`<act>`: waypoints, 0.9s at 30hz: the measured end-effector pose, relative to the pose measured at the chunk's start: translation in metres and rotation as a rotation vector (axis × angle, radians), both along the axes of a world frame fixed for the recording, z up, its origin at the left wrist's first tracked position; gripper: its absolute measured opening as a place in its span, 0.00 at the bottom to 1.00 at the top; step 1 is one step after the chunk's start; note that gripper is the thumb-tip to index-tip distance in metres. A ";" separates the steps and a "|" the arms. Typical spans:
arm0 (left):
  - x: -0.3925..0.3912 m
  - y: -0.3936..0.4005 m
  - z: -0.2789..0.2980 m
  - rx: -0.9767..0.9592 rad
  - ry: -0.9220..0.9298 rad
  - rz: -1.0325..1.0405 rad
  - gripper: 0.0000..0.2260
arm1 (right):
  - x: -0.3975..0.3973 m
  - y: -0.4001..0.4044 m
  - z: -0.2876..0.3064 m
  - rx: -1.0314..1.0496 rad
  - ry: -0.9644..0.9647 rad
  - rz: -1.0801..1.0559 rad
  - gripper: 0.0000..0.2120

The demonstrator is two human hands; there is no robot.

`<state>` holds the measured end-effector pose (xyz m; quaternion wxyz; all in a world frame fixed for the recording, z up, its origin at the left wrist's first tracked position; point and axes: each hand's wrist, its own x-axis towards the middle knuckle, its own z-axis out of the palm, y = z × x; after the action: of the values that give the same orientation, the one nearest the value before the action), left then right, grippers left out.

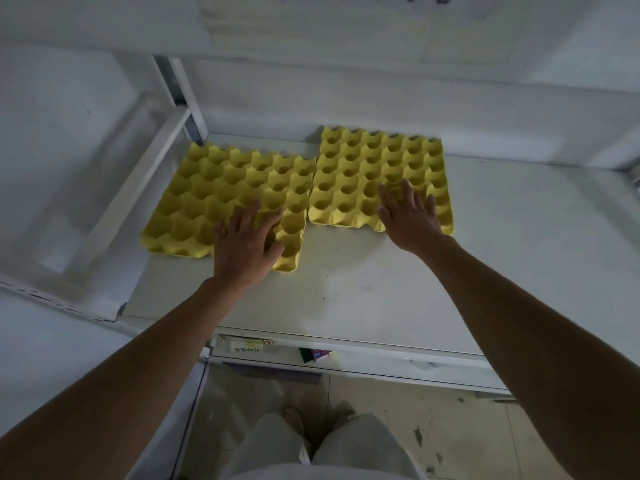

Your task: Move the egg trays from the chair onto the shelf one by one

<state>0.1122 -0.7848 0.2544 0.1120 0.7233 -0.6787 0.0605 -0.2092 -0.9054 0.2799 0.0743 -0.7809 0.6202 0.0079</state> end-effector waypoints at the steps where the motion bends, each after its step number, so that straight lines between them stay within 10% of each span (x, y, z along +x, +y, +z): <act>1: -0.001 0.000 0.002 0.002 0.005 0.007 0.28 | 0.001 0.000 0.002 0.007 -0.002 -0.001 0.28; 10: -0.004 -0.006 0.061 0.318 0.121 0.007 0.31 | 0.006 0.004 0.045 0.101 0.058 0.015 0.31; 15: -0.033 0.046 0.111 0.089 0.270 0.158 0.33 | 0.054 0.076 0.060 -0.007 -0.006 0.363 0.32; 21: -0.082 0.243 0.090 -0.122 0.520 0.675 0.29 | 0.088 0.208 0.060 -0.165 -0.200 0.925 0.31; 27: -0.182 0.477 0.033 0.182 0.460 1.128 0.29 | 0.072 0.327 0.036 -0.080 -0.030 1.336 0.31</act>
<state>-0.0698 -0.3077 0.2877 0.1441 0.9720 -0.1526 -0.1053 -0.1369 -0.5780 0.3161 0.0331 -0.9993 0.0021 0.0183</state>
